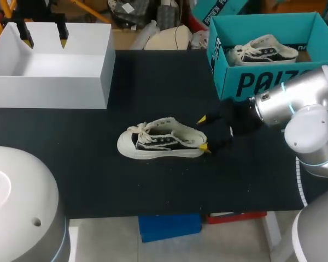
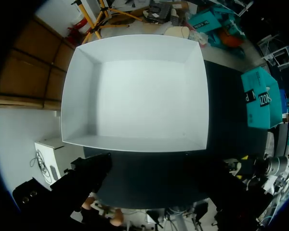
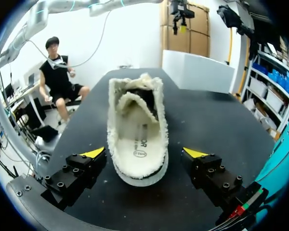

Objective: Take the shoe out of the shoebox, open the shoe tongue, remove and reinsert the insole, then place the shoe into the shoebox

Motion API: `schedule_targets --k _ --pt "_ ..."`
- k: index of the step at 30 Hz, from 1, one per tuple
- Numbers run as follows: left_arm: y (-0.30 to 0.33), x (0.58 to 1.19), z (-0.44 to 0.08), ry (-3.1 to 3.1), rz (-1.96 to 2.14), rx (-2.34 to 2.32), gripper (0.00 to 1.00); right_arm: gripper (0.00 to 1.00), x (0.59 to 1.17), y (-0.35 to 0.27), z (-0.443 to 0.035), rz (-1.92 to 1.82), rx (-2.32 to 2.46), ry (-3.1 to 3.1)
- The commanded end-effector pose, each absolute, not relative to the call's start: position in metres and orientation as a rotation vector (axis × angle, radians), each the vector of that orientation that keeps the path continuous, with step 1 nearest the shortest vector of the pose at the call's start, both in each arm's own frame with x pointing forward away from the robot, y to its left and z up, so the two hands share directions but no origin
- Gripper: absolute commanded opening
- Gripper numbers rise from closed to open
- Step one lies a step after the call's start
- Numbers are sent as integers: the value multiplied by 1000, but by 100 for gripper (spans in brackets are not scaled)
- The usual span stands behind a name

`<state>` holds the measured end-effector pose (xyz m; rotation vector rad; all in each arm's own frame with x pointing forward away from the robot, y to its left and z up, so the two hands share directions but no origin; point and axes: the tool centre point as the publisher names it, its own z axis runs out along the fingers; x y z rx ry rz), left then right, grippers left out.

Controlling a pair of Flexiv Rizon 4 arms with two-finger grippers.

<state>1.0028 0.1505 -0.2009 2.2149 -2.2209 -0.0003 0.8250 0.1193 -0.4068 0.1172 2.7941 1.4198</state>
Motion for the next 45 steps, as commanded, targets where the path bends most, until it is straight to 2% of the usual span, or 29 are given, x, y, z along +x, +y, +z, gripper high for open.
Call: schedule_targets --k 1,23,24,26,35,40,45 --pt "150 1002 -200 -2220 -3 2218 100 100 828 131 -422 1444 121 2785" --pt "150 1002 -200 -2220 -3 2218 100 100 828 150 -446 1516 92 2737" --pt "150 1002 -200 -2220 -3 2218 100 84 828 151 -446 1519 87 2736" --pt "150 1002 -200 -2220 -3 2218 100 0 828 152 -447 1523 70 2754" --pt "150 1002 -200 -2220 -3 2218 100 0 828 152 -447 1523 70 2754" --pt "111 993 -195 -2204 -118 2418 100 0 828 152 -447 1523 70 2754" --pt "61 959 -197 -2225 -50 2473 100 0 828 152 -447 1523 70 2754"
